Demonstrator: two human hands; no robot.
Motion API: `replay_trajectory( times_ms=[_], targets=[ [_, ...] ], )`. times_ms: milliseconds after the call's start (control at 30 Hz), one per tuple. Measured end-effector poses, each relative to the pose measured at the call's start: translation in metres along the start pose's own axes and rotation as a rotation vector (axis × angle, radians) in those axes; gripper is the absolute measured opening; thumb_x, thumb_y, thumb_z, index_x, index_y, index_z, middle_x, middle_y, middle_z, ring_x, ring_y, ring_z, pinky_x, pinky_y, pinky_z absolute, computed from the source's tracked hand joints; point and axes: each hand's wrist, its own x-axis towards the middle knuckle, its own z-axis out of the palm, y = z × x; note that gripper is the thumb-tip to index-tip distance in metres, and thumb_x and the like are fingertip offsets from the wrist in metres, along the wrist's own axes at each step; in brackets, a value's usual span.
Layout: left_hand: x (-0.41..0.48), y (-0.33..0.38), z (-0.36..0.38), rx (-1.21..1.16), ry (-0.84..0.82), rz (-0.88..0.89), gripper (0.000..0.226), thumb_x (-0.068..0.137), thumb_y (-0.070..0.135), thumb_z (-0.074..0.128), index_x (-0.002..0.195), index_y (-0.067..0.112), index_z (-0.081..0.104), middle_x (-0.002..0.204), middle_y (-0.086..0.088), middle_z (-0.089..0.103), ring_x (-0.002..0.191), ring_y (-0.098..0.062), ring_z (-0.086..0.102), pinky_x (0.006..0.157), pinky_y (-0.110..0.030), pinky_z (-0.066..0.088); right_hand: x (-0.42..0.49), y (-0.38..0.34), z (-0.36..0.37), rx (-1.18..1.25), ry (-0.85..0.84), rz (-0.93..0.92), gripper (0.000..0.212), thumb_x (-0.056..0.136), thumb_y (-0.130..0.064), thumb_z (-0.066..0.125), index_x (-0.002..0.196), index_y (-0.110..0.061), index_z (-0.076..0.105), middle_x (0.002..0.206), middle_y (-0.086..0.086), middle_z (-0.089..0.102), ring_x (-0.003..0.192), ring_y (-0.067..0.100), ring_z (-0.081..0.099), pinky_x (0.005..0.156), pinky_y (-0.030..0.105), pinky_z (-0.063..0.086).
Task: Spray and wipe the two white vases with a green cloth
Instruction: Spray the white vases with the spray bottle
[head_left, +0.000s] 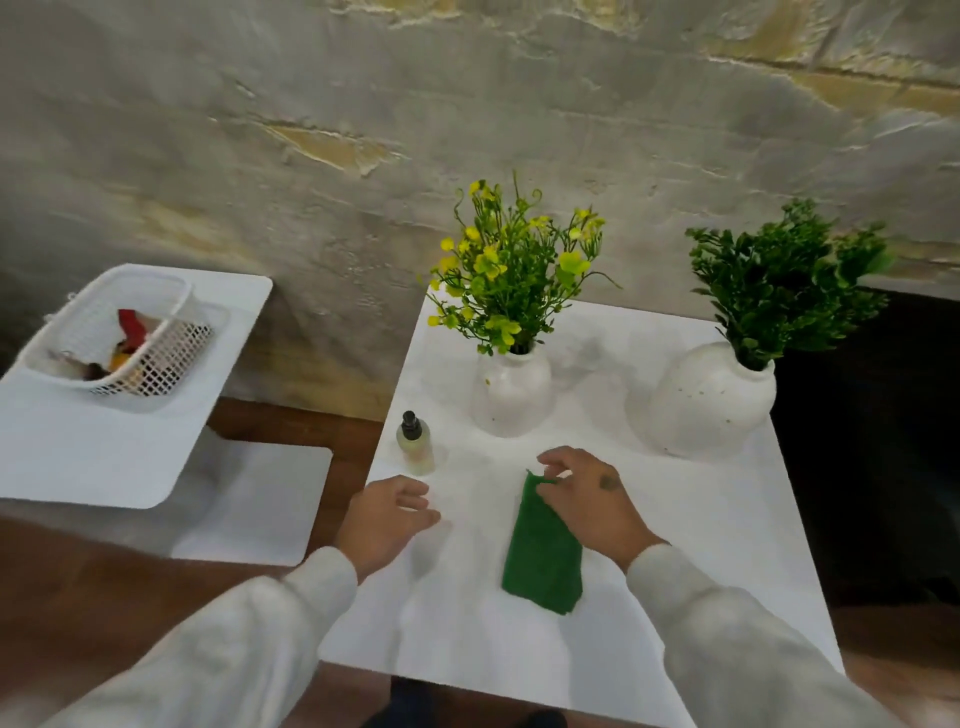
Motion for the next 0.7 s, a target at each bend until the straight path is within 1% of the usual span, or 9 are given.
replay_trajectory(
  times_ms=[67,100,167,200,267,333,367,533,700],
  targets=[
    [-0.001,-0.001,-0.009,-0.049,0.123,0.005,0.033,0.077,0.023,0.079,0.108,0.018,0.067,0.100,0.004,0.068,0.091,-0.014,0.064,0.082,-0.037,0.058,0.009,-0.022,0.008,0.024,-0.064,-0.057,0.030,0.091,-0.018,0.066,0.119,-0.025,0.062,0.113,-0.005,0.060,0.095,0.015,0.063,0.087,0.026,0.052],
    [0.001,0.000,-0.013,-0.074,0.191,0.020,0.032,0.078,0.021,0.078,0.107,0.019,0.067,0.100,0.004,0.068,0.091,-0.014,0.064,0.082,-0.038,0.058,0.012,-0.032,0.013,0.037,-0.092,-0.077,0.030,0.090,-0.019,0.066,0.119,-0.026,0.062,0.112,-0.005,0.060,0.093,0.016,0.064,0.083,0.026,0.053],
    [0.005,0.002,-0.022,-0.105,0.284,0.060,0.035,0.077,0.020,0.077,0.110,0.022,0.066,0.104,0.006,0.067,0.093,-0.014,0.064,0.087,-0.040,0.056,0.020,-0.053,0.027,0.036,-0.133,-0.121,0.032,0.090,-0.019,0.067,0.121,-0.025,0.062,0.112,-0.005,0.059,0.091,0.018,0.065,0.079,0.025,0.053],
    [0.007,0.005,-0.025,-0.120,0.295,0.083,0.038,0.077,0.019,0.077,0.112,0.023,0.065,0.106,0.006,0.066,0.094,-0.013,0.065,0.089,-0.040,0.055,0.023,-0.061,0.034,0.027,-0.143,-0.146,0.034,0.090,-0.018,0.068,0.123,-0.025,0.061,0.113,-0.004,0.059,0.091,0.019,0.065,0.081,0.027,0.054],
    [0.012,0.010,-0.031,-0.124,0.270,0.144,0.042,0.078,0.016,0.076,0.117,0.023,0.062,0.110,0.006,0.065,0.093,-0.010,0.065,0.086,-0.032,0.055,0.030,-0.076,0.047,0.009,-0.153,-0.190,0.039,0.090,-0.020,0.069,0.127,-0.026,0.058,0.116,-0.003,0.058,0.091,0.019,0.065,0.089,0.032,0.055],
    [0.017,0.014,-0.034,-0.093,0.228,0.216,0.045,0.079,0.016,0.077,0.120,0.023,0.061,0.110,0.009,0.064,0.094,-0.008,0.063,0.078,-0.018,0.050,0.037,-0.087,0.057,-0.006,-0.147,-0.214,0.044,0.089,-0.022,0.070,0.131,-0.026,0.056,0.121,-0.003,0.057,0.093,0.018,0.064,0.092,0.036,0.054],
    [0.019,0.016,-0.034,-0.092,0.211,0.247,0.045,0.078,0.016,0.078,0.119,0.024,0.061,0.110,0.010,0.064,0.095,-0.008,0.063,0.075,-0.014,0.048,0.039,-0.091,0.060,-0.012,-0.137,-0.225,0.046,0.089,-0.023,0.070,0.132,-0.025,0.055,0.123,-0.003,0.057,0.094,0.018,0.064,0.092,0.036,0.054],
    [0.032,0.014,-0.035,-0.124,0.135,0.328,0.043,0.077,0.015,0.079,0.111,0.034,0.060,0.110,0.013,0.066,0.100,-0.008,0.064,0.076,-0.012,0.050,0.045,-0.101,0.075,-0.011,-0.108,-0.255,0.046,0.087,-0.026,0.074,0.130,-0.022,0.058,0.126,-0.002,0.058,0.094,0.017,0.063,0.088,0.028,0.053],
    [0.042,0.012,-0.036,-0.105,0.103,0.353,0.039,0.077,0.018,0.080,0.108,0.035,0.062,0.103,0.018,0.067,0.098,-0.002,0.063,0.071,-0.005,0.047,0.049,-0.101,0.085,-0.032,-0.057,-0.236,0.038,0.088,-0.025,0.073,0.123,-0.026,0.059,0.122,-0.005,0.060,0.092,0.015,0.063,0.084,0.025,0.053]
  ],
)
